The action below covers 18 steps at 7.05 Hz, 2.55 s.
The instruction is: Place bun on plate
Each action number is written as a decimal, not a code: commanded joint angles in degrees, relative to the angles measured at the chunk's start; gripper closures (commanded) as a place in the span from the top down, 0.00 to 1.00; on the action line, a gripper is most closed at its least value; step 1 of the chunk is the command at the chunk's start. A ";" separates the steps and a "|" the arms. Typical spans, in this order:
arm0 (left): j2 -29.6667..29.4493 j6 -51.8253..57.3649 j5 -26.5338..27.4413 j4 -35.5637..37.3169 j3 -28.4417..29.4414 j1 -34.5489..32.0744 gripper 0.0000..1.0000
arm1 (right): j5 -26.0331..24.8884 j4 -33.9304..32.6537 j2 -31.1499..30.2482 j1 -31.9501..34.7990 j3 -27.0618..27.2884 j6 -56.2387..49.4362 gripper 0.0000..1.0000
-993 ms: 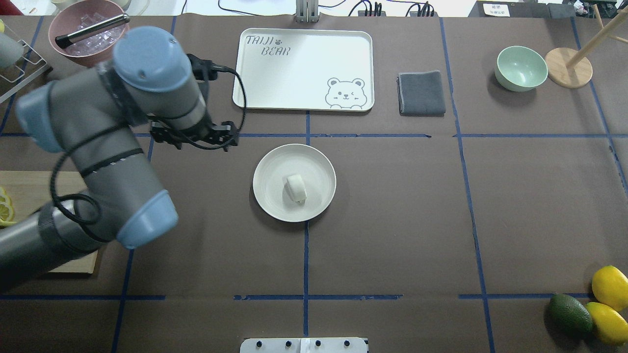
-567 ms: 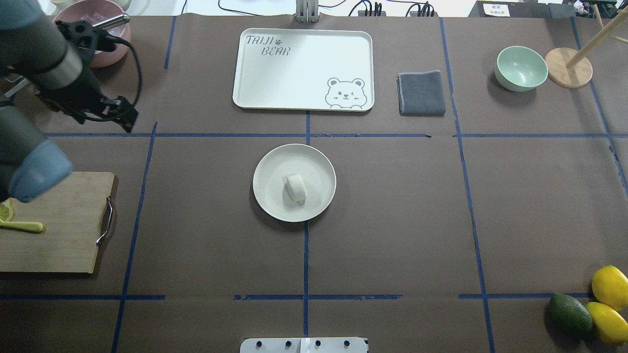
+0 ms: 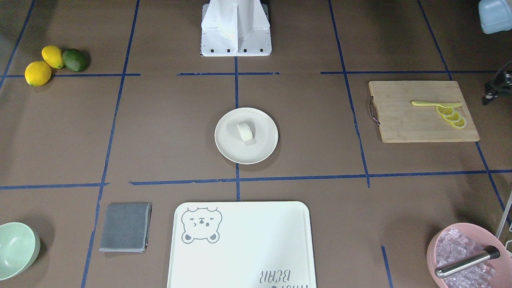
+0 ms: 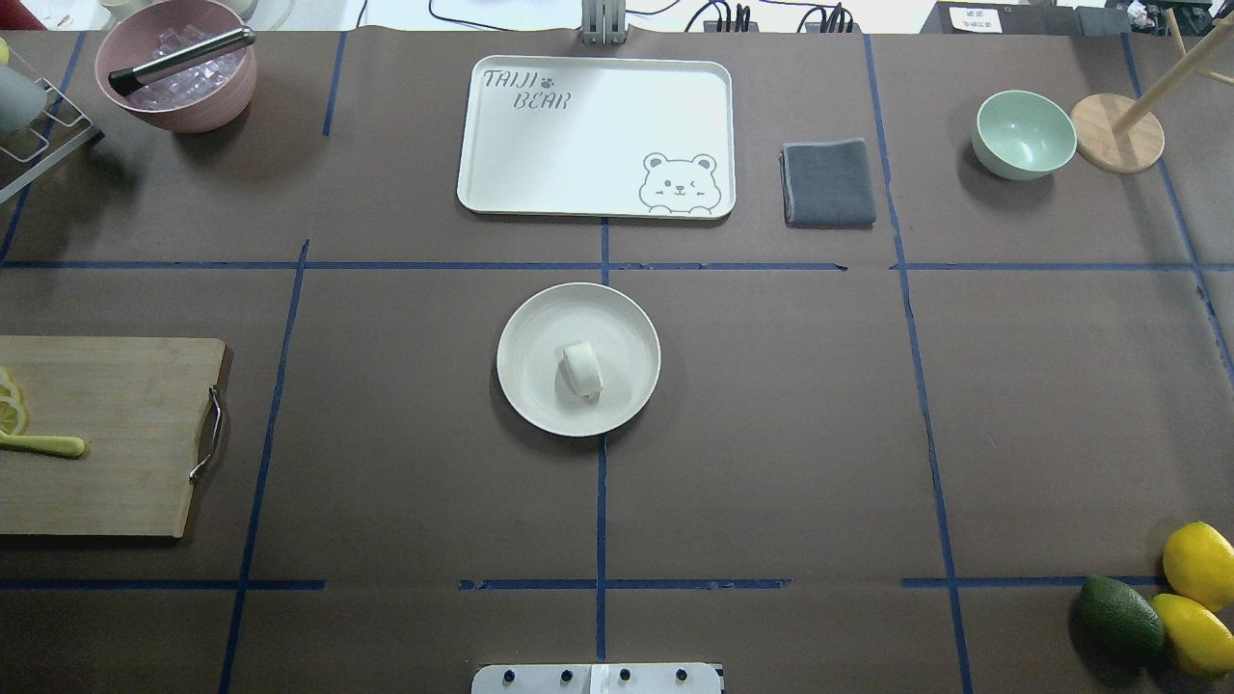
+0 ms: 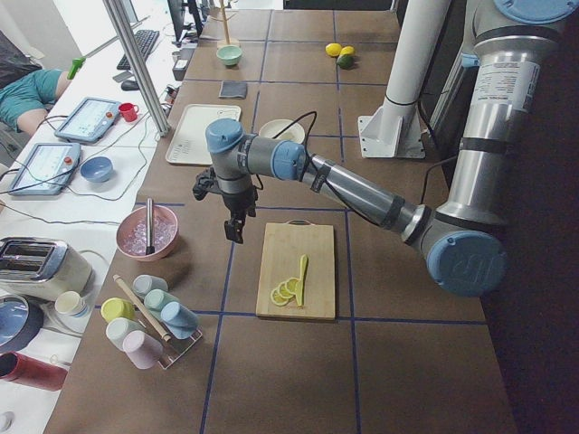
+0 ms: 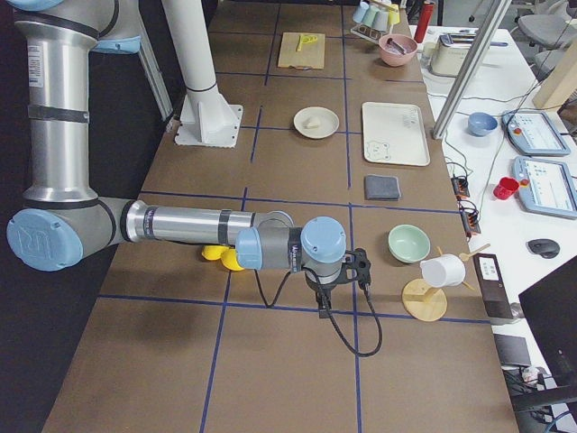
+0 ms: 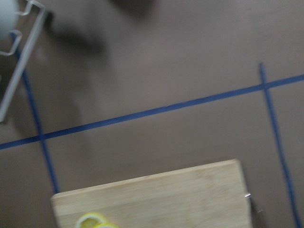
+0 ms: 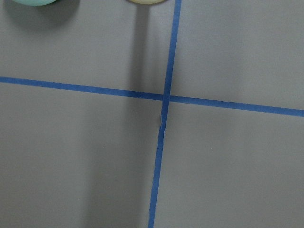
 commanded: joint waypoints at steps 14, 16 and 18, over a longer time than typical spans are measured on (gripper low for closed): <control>3.77 10.16 -4.53 -8.39 18.70 -9.29 1.00 | -0.10 -0.06 -0.47 0.09 0.50 0.25 1.00; 3.77 10.16 -4.53 -8.39 18.61 -9.29 1.00 | -0.10 -0.06 -0.47 0.09 0.50 0.34 1.00; 3.77 10.25 -4.53 -8.39 18.61 -9.29 1.00 | -0.02 0.03 -0.47 0.09 0.59 0.34 1.00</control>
